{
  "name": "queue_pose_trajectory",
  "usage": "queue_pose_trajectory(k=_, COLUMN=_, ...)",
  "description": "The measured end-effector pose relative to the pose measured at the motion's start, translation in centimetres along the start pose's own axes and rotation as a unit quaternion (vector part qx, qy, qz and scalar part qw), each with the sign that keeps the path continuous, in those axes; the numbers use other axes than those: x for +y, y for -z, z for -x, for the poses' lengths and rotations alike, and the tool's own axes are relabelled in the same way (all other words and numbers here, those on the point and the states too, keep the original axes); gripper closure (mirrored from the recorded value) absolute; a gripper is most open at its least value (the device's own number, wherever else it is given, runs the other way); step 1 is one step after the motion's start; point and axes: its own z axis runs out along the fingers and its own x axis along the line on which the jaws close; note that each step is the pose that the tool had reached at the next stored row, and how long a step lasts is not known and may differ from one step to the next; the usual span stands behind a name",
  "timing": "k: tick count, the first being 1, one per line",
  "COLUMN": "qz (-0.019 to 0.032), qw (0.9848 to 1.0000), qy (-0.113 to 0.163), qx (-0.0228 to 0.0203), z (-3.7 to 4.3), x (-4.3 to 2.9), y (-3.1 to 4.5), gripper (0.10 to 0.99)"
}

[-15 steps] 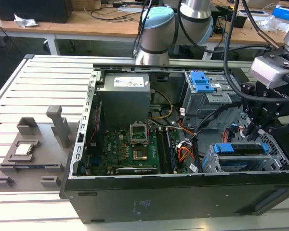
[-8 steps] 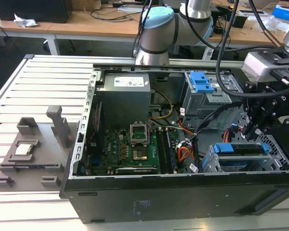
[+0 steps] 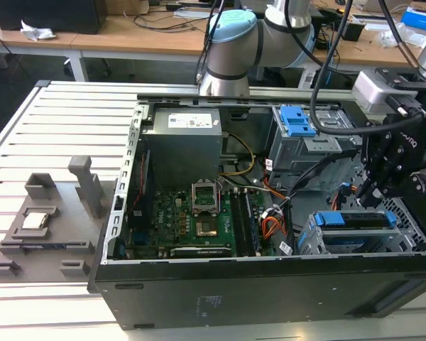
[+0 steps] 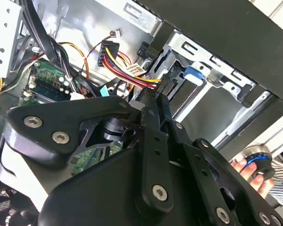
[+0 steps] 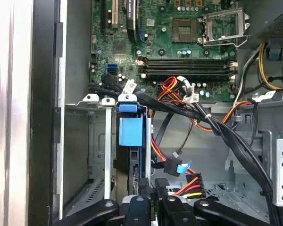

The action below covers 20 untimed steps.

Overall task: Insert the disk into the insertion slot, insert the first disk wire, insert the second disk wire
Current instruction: 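Insert the first disk wire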

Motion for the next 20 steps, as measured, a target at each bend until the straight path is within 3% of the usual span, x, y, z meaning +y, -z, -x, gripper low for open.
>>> queue_pose_trajectory(k=5, qz=0.0001, qw=1.0000, qy=-0.001, qx=0.0000, z=0.00, x=0.01, y=0.00, gripper=0.925)
queue_pose_trajectory(k=6, qz=0.0001, qw=1.0000, qy=-0.001, qx=-0.0023, z=-0.02, x=0.02, y=0.01, gripper=0.925)
queue_pose_trajectory(k=8, qz=-0.0001, qw=0.9999, qy=0.000, qx=-0.0148, z=-0.09, x=0.11, y=-0.01, gripper=0.925)
queue_pose_trajectory(k=11, qz=-0.0002, qw=0.9998, qy=0.000, qx=-0.0206, z=-0.30, x=0.39, y=-0.03, gripper=0.925)
queue_pose_trajectory(k=14, qz=-0.0003, qw=0.9998, qy=0.000, qx=-0.0206, z=-0.88, x=0.75, y=-0.08, gripper=0.925)
queue_pose_trajectory(k=17, qz=-0.0003, qw=0.9998, qy=0.000, qx=-0.0213, z=-1.62, x=0.76, y=-0.26, gripper=0.925)
queue_pose_trajectory(k=20, qz=-0.0003, qw=0.9998, qy=0.000, qx=-0.0217, z=-1.81, x=0.54, y=-0.33, gripper=0.925)
